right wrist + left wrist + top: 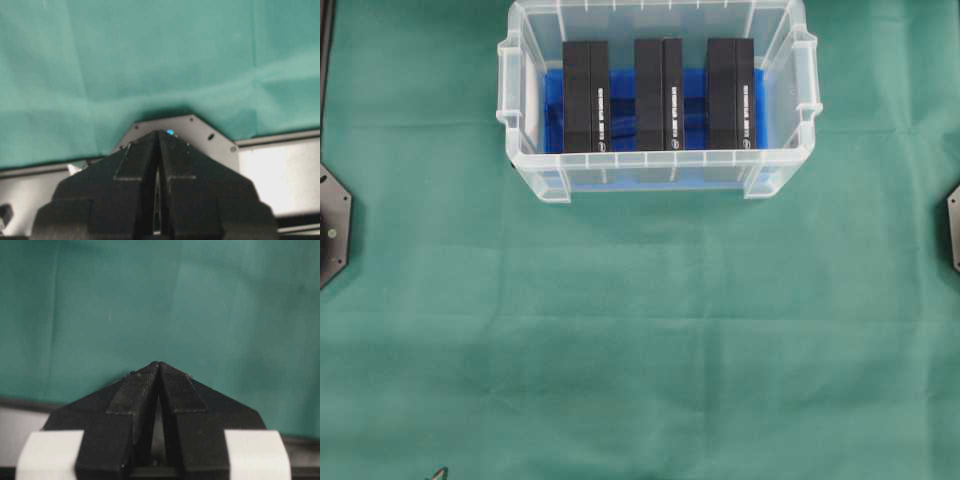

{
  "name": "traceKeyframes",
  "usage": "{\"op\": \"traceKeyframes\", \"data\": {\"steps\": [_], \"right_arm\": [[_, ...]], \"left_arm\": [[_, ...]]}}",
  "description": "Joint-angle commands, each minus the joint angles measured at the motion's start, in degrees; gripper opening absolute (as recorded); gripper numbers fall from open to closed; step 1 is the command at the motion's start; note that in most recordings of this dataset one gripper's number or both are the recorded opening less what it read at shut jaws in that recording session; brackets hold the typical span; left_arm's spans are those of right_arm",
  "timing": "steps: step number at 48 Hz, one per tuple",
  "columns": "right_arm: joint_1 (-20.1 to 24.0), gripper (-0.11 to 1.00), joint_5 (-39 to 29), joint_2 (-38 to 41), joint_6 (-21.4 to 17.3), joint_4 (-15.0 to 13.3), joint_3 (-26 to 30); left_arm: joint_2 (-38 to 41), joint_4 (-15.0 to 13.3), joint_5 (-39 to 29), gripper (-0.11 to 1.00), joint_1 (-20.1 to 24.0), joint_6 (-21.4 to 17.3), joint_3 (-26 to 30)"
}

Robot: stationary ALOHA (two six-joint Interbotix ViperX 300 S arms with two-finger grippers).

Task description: Take the box out of the case with both arms.

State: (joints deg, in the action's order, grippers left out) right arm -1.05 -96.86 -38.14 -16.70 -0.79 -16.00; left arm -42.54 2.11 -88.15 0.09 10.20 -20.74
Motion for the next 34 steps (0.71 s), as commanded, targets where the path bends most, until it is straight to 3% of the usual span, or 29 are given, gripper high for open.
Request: {"op": "traceKeyframes", "data": {"steps": [1, 11, 17, 22, 30, 34], "right_arm": [[-0.1, 0.0, 0.1, 0.0, -0.2, -0.4, 1.3], [-0.1, 0.0, 0.2, 0.2, -1.6, -1.7, 1.1], [-0.1, 0.0, 0.0, 0.3, -7.9, -2.5, 1.1], [-0.1, 0.0, -0.6, 0.7, -16.8, -3.2, 1.1], [-0.1, 0.0, -1.7, 1.8, -36.1, -5.5, 1.1], [-0.1, 0.0, -1.9, 2.2, -44.1, -5.9, 1.1]], "left_arm": [[0.2, -0.1, -0.7, 0.0, -0.1, 0.0, 1.5], [0.1, -0.1, -0.7, 0.0, -0.1, 0.5, 1.4], [0.0, 0.3, -0.7, 0.0, 0.0, 6.0, 1.4], [0.0, 0.5, -0.7, 0.0, 0.3, 15.1, 1.3], [0.6, 0.7, -0.8, 0.0, 0.4, 36.2, 1.4], [0.9, 0.8, -1.0, 0.0, 0.5, 49.1, 1.3]]}}
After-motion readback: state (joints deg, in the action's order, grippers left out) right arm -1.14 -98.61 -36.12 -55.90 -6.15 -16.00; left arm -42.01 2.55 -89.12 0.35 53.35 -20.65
